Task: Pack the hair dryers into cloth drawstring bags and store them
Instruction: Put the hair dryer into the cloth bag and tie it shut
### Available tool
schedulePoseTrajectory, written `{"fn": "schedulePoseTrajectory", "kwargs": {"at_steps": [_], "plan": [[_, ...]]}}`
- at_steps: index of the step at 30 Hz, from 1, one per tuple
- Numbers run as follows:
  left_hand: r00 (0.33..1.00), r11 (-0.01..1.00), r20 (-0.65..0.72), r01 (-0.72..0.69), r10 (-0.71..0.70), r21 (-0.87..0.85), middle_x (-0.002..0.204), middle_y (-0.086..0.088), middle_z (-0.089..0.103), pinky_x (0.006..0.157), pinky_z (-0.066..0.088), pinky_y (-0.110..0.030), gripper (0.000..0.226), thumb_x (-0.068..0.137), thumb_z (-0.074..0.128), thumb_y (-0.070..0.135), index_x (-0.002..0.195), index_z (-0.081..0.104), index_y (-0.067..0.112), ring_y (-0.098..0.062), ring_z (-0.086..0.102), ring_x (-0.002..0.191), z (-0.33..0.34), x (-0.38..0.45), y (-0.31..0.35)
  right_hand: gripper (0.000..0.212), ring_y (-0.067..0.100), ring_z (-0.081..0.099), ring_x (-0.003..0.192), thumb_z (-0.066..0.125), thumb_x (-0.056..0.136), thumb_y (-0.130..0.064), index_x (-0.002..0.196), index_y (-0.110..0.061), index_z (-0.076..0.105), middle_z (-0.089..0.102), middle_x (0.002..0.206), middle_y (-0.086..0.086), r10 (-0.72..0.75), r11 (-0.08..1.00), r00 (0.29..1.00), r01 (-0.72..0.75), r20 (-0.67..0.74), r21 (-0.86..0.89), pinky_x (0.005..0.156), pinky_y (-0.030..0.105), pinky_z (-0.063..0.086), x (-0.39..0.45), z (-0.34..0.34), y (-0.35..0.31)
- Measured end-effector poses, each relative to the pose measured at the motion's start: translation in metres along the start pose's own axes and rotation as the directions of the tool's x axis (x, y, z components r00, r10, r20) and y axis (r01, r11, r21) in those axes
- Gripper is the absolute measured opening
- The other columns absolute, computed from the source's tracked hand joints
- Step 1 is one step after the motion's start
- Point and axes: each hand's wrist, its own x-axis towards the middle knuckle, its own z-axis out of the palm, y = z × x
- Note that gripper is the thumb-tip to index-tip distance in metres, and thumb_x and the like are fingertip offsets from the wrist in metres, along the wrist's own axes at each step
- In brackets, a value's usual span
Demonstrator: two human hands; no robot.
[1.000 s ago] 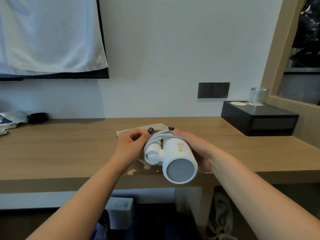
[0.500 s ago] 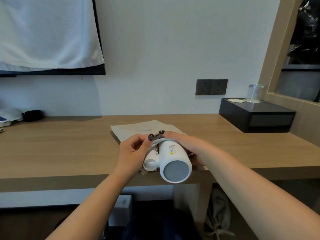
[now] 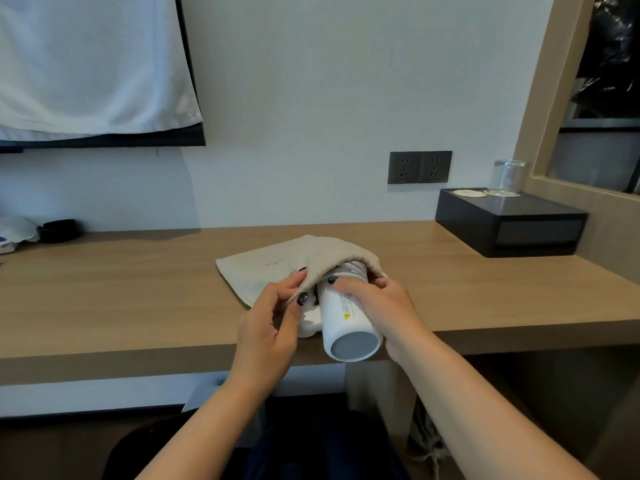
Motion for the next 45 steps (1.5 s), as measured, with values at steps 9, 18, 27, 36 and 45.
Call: {"fn": "schedulePoseTrajectory", "kwargs": {"at_steps": [9,18,27,36,45], "plan": [[0.98,0.997,0.195,0.02,-0.035,0.076,0.135,0.025,0.047,0.102,0.041,-0.019,0.042,0.079,0.065,0.05,0.113,0.046,0.034,0.001,0.031,0.141,-0.001,-0.01,-0.008,0.066,0.026,0.073,0.068,0.088,0.039,-0.033,0.097,-0.01,0.067,0.074,0.085,0.01,0.075,0.972,0.981,-0.032,-0.178,0.232,0.059,0.041,0.061,0.01,0.02,0.003],[0.985,0.986,-0.047,0.165,-0.165,0.003,0.104,0.012,0.061,0.081,0.055,-0.028,0.041,0.092,0.061,0.007,0.11,0.049,0.042,-0.01,0.063,0.093,-0.011,-0.006,-0.007,0.079,0.036,0.072,0.077,0.095,0.033,-0.026,0.104,-0.012,0.063,0.072,0.098,0.016,0.219,0.856,0.967,-0.126,-0.13,0.501,0.068,0.059,0.057,0.011,0.009,-0.01],[0.995,0.997,-0.064,0.074,-0.074,-0.005,0.089,0.013,0.059,0.054,0.045,-0.031,0.051,0.087,0.058,-0.01,0.109,0.045,0.034,-0.009,0.059,0.086,-0.007,-0.008,-0.009,0.118,0.036,0.067,0.091,0.083,0.012,-0.044,0.124,-0.02,0.054,0.062,0.111,0.014,0.201,0.907,0.915,-0.038,-0.351,0.42,0.067,0.054,0.059,0.028,0.029,-0.004],[0.992,0.982,0.106,-0.087,0.07,0.167,0.133,0.001,0.045,0.096,0.046,-0.023,0.062,0.074,0.069,0.026,0.13,0.042,0.024,-0.005,0.043,0.126,-0.012,-0.005,0.007,0.022,0.02,0.053,0.063,0.049,0.075,0.003,0.095,-0.004,0.055,0.056,0.079,0.009,0.066,0.97,0.979,-0.018,-0.191,0.244,0.047,0.022,0.039,0.026,0.024,0.0],[0.804,0.783,0.567,-0.234,-0.177,0.576,0.163,0.007,0.002,0.119,0.021,-0.043,0.12,0.062,0.075,0.061,0.154,0.002,0.035,-0.015,0.008,0.149,-0.003,0.062,0.018,0.05,0.025,0.065,0.104,0.049,0.087,0.012,0.131,-0.011,0.053,0.062,0.119,0.008,-0.106,0.99,0.968,0.082,-0.228,-0.114,0.085,0.038,0.058,0.044,-0.008,0.026]]}}
